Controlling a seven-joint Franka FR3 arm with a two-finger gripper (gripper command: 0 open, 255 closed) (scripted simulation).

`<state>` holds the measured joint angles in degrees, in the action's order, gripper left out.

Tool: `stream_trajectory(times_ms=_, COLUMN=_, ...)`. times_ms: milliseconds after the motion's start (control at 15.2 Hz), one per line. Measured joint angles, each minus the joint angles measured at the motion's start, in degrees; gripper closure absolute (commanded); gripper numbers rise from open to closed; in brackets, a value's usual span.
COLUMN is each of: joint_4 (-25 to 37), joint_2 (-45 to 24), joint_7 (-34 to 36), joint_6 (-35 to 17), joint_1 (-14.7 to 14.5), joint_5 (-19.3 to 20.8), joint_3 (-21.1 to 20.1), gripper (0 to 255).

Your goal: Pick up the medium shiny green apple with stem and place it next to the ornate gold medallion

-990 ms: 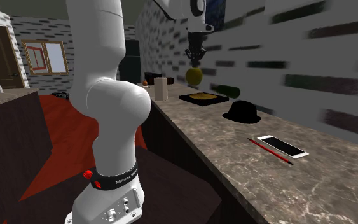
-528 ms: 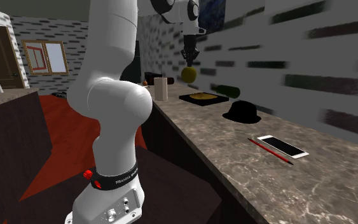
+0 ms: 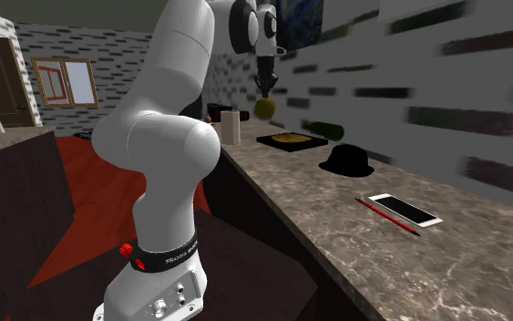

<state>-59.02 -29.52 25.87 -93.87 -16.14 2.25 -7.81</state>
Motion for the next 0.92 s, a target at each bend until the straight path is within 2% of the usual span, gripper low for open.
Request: stream_trajectory(times_ms=924, joint_4=-14.53, joint_2=2.3, joint_7=0.03, joint_6=-12.21, joint_1=0.58, joint_5=-0.23, joint_3=0.0, gripper=255)
